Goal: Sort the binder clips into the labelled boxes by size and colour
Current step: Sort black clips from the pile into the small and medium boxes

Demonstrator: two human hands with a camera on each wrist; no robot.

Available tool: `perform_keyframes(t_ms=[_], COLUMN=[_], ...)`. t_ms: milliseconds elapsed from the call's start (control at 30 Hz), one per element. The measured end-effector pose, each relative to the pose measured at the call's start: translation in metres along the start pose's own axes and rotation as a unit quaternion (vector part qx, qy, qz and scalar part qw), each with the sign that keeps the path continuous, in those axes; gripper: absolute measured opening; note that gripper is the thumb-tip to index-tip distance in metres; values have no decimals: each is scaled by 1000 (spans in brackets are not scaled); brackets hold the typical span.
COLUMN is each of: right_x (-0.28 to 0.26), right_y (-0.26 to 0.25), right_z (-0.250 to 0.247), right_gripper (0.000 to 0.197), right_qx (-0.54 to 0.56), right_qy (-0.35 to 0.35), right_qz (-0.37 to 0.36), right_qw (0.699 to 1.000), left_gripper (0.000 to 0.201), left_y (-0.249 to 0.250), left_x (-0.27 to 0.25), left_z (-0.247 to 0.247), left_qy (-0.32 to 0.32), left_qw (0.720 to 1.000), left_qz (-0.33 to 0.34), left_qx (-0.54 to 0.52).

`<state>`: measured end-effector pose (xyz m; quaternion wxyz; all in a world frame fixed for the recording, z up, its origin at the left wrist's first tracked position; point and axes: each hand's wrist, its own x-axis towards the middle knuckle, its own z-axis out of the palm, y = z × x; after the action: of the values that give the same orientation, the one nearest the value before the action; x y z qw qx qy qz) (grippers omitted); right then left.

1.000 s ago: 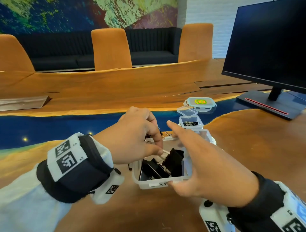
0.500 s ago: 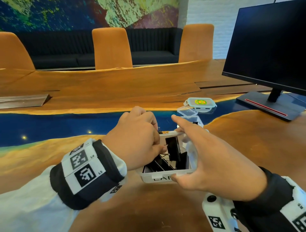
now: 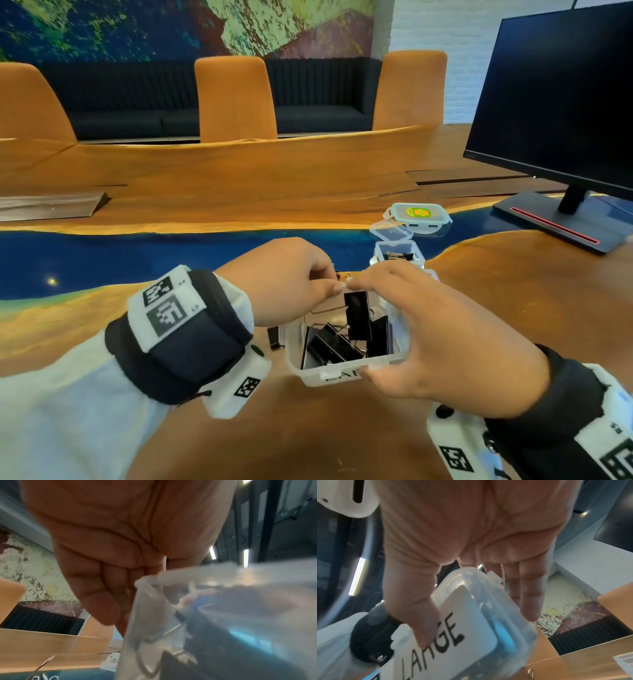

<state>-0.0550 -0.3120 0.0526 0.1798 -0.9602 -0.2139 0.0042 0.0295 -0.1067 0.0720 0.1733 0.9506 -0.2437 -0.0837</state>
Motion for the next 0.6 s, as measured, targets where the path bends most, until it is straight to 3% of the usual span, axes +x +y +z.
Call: perform_keyframes(t_ms=[100, 233, 367, 467, 600], right_x=[3, 6, 4, 1, 5], right_y=[1, 3, 5, 10, 37], right_z=[2, 2, -6, -24, -62], right_gripper=[84, 76, 75, 80, 94], right_qx=[-27, -48, -41, -19, -3], right_qy=[-16, -22, -9, 9, 39], right_qz=[8, 27, 30, 43, 99], right_qw=[999, 998, 999, 999, 994], left_gripper=[8, 6, 15, 33, 30], left_y=[1, -2, -6, -9, -16], left_x=[-2, -2, -3, -4, -6], left_z=[7, 10, 9, 4, -3], left_qy=[5, 48, 60, 107, 152], left_qw=[999, 999, 995, 988, 976], left_qz=[6, 18, 25, 37, 21], left_qx=[32, -19, -77, -107, -153])
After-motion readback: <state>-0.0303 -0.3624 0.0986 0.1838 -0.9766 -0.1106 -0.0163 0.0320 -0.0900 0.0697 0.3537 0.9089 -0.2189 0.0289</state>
